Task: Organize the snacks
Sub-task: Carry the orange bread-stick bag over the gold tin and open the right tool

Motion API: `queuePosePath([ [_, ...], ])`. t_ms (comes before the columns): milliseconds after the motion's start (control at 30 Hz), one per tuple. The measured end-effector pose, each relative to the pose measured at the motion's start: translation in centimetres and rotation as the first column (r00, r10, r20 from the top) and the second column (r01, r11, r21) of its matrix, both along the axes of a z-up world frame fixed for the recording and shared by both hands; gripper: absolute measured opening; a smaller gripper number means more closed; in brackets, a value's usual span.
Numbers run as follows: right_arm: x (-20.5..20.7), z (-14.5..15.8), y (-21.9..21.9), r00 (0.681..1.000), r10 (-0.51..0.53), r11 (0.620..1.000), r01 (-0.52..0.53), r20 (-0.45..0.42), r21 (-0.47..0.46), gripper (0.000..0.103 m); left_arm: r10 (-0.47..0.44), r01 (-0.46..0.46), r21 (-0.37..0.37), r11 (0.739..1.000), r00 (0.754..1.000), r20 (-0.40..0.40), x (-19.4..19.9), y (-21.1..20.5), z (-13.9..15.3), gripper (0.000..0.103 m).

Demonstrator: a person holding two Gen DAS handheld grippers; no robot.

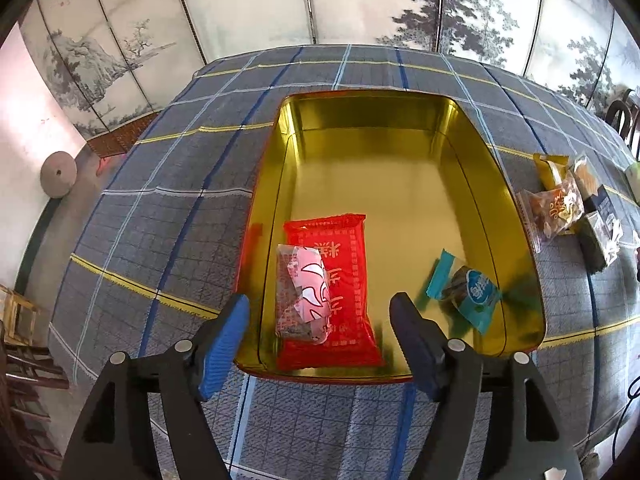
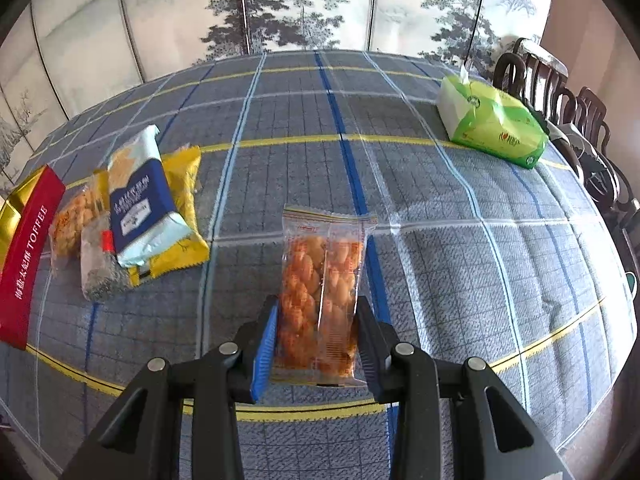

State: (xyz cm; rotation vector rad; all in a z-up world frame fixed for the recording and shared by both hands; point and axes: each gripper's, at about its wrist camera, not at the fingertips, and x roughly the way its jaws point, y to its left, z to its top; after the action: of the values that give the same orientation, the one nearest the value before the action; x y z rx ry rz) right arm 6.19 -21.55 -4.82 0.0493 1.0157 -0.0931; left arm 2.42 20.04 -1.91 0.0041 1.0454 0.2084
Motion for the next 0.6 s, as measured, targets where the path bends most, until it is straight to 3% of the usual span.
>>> queuePosePath([
  [200, 0.1, 1.9, 1.0, 0.999, 0.017, 1.000, -0.018, 0.043, 0.023, 0.037, 0.001, -0.001, 0.017, 1.000, 1.000, 0.021, -0.2, -0.4, 0.7, 0.074],
  [600, 0.4, 5.3, 8.0, 0.979, 0.174, 0.980, -0.183, 0.104, 0.082, 0.037, 0.032, -0.031, -0.014, 0.999, 0.996, 0.086, -1.5, 0.2, 3.2, 0.082],
])
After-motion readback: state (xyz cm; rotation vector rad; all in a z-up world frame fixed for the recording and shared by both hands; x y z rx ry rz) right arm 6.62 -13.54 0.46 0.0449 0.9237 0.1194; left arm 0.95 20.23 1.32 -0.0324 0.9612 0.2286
